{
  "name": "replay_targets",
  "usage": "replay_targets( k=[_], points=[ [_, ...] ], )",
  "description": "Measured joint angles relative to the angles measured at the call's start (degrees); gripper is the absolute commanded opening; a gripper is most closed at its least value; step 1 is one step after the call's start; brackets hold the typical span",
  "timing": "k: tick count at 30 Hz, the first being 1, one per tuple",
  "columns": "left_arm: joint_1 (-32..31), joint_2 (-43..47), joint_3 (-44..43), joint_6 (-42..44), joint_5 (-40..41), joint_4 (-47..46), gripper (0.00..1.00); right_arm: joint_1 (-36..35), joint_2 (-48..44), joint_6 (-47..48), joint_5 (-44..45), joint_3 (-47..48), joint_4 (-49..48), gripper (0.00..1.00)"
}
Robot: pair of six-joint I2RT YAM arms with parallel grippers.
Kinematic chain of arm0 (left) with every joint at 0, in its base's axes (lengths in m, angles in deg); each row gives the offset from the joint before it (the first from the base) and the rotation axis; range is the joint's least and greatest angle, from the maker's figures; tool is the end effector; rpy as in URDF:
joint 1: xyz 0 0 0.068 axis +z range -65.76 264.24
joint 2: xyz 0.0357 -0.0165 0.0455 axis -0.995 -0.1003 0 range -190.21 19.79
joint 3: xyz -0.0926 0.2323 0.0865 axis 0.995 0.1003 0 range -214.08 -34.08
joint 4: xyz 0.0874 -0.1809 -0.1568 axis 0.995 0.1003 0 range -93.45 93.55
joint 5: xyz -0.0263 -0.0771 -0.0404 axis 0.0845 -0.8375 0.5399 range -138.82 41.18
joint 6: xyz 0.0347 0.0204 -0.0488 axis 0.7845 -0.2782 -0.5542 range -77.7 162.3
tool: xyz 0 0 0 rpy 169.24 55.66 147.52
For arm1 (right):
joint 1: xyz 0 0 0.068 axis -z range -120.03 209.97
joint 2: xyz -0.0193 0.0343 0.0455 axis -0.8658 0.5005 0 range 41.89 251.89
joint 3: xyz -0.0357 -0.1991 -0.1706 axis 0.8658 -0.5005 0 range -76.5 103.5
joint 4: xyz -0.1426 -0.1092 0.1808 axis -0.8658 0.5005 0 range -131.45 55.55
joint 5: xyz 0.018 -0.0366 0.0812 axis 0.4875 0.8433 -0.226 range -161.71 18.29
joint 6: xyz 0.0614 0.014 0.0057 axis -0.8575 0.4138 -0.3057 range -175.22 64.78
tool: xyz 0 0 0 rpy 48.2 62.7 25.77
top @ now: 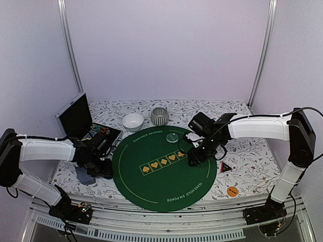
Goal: Distribute texas hold em gaming equipment
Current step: Move the small blind button to the center of the board, then move the small blind button to the corner of the board.
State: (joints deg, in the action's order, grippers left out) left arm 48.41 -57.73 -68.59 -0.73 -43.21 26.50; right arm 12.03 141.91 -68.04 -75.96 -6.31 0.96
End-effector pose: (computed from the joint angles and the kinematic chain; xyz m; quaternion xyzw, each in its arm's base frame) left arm 0.1775 -0.1224 0.1276 -0.0692 0.9854 -0.0566 0.1450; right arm 0.2238 0.2535 0.1822 -0.3034 0.9396 0.1096 0.1146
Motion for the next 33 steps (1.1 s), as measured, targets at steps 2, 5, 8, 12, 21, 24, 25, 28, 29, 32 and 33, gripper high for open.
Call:
replay_targets(
  k=[2, 5, 8, 12, 21, 24, 25, 28, 29, 32, 33],
  points=[
    [-0.13, 0.04, -0.09, -0.09, 0.20, 1.62, 0.52, 0.00, -0.17, 0.00, -0.31, -0.02, 0.00, 0.55],
    [-0.15, -0.52, -0.83, -0.09, 0.70, 3.26, 0.45, 0.00, -0.52, 0.00, -0.61, -0.07, -0.04, 0.55],
    [-0.17, -1.70, -2.14, -0.13, 1.42, 4.70, 0.43, 0.00, -0.66, -0.02, -0.83, -0.09, -0.07, 0.55],
    [-0.17, -2.01, -3.10, 0.09, 3.06, 5.62, 0.26, 0.00, -0.66, -0.02, -0.87, -0.11, -0.07, 0.55],
    [2.69, -6.27, -6.71, 4.96, 4.11, 4.37, 0.10, 0.00, -1.38, -0.07, -1.22, -2.36, -0.48, 0.55],
    [2.91, -8.57, -7.74, 6.49, 4.07, 3.48, 0.07, 0.00, -1.42, -0.24, -1.75, -2.62, -0.52, 0.55],
    [2.91, -9.25, -7.87, 6.80, 4.07, 3.13, 0.07, 0.00, -1.42, -0.26, -1.90, -2.71, -0.52, 0.55],
    [2.95, -10.21, -8.22, 7.72, 3.93, 2.03, 0.05, 0.00, -1.53, -0.46, -2.16, -3.13, -0.70, 0.55],
    [2.97, -10.25, -8.22, 7.93, 3.72, 1.86, 0.04, 0.00, -1.62, -0.48, -2.19, -3.21, -0.68, 0.55],
    [2.86, -10.23, -8.09, 7.76, 2.62, 1.33, 0.04, 0.00, -1.84, -0.66, -2.36, -3.32, -0.76, 0.55],
    [2.73, -9.99, -7.78, 7.41, 2.36, 0.94, 0.04, 0.00, -1.88, -0.68, -2.36, -3.32, -0.83, 0.55]
  ],
)
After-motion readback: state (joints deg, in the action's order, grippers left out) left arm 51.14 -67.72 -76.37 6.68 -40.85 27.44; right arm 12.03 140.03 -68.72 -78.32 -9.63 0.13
